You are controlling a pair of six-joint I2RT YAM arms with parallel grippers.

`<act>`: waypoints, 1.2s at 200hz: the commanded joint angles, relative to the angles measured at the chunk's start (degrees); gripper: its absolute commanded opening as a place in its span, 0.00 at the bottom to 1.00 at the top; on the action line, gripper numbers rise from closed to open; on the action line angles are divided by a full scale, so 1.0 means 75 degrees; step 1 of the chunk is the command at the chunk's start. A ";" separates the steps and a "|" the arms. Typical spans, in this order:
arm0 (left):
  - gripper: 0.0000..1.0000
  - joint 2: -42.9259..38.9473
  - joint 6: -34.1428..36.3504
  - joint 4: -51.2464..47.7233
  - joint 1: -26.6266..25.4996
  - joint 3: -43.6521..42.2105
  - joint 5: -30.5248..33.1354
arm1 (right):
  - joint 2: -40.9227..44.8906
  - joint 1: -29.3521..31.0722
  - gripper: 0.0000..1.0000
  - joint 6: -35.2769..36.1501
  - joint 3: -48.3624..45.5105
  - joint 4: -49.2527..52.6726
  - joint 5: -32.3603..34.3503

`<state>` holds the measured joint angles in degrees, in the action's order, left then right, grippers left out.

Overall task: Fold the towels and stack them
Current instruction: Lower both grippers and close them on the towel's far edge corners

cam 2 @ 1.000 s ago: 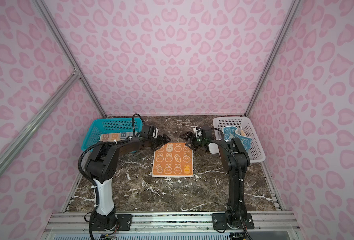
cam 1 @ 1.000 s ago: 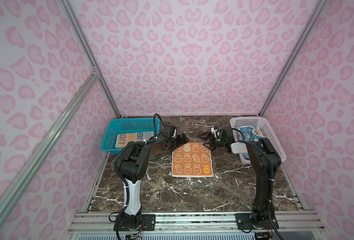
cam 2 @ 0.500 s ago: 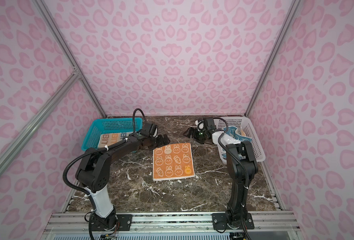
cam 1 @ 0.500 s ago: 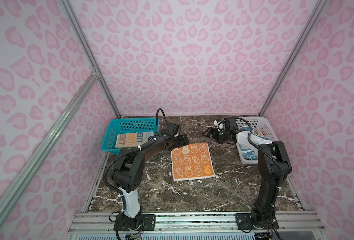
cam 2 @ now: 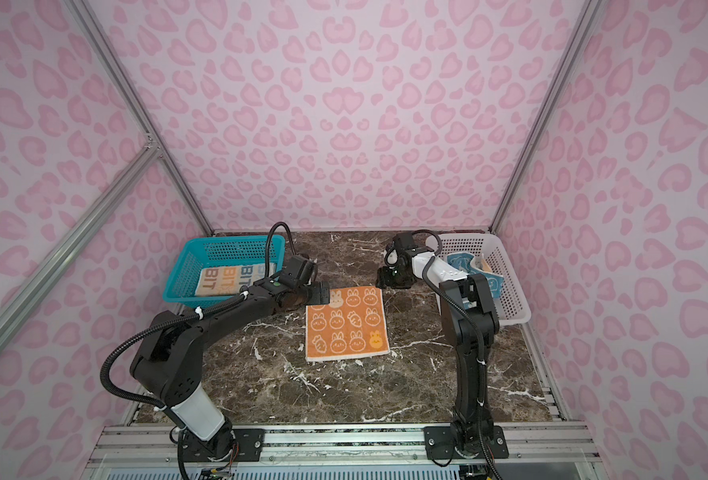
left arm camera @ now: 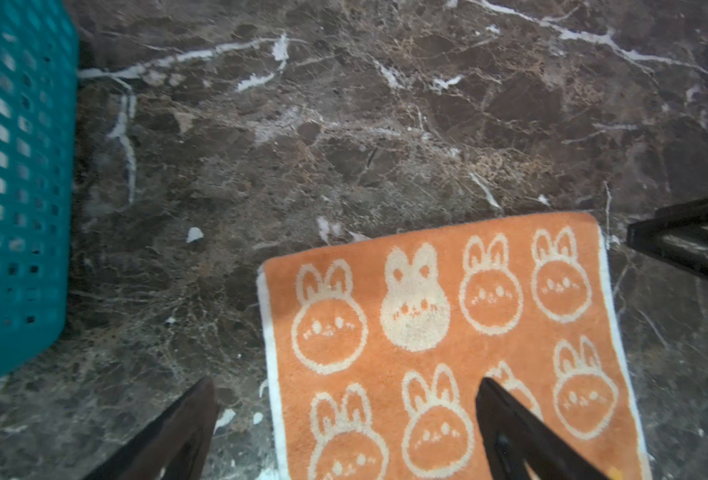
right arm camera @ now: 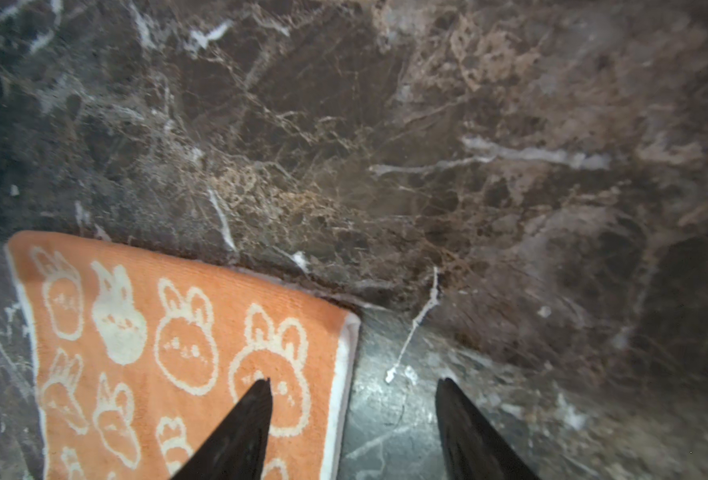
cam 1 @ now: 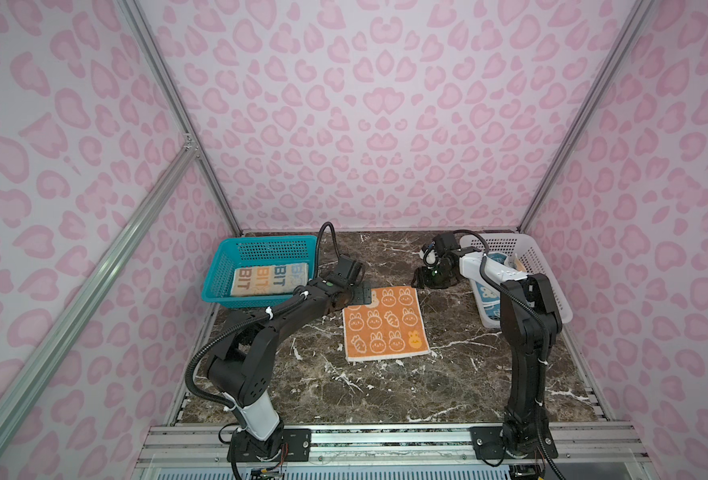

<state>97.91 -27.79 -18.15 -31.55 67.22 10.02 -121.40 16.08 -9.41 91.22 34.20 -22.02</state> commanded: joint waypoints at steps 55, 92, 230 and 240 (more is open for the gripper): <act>0.98 0.0082 0.0079 -0.0221 -0.0008 0.0155 -0.0010 | -0.0884 0.0370 0.51 0.0458 0.0728 0.0485 0.0411; 0.98 0.0145 0.0073 -0.0322 0.0022 0.0134 -0.0079 | -0.1075 0.0353 0.42 0.0425 0.0787 0.0542 0.0475; 0.95 0.1775 0.0353 -0.1093 0.1070 0.1534 -0.2487 | -0.0875 0.0271 0.00 0.0352 0.0540 0.0527 0.0324; 0.92 0.1966 0.0386 -0.1169 0.1131 0.1678 -0.2606 | -0.0886 0.0275 0.00 0.0364 0.0552 0.0548 0.0323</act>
<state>110.15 -26.00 -24.47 -24.01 77.06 -5.56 -127.48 18.11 -6.76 95.68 34.04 -20.80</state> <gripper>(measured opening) 0.944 0.052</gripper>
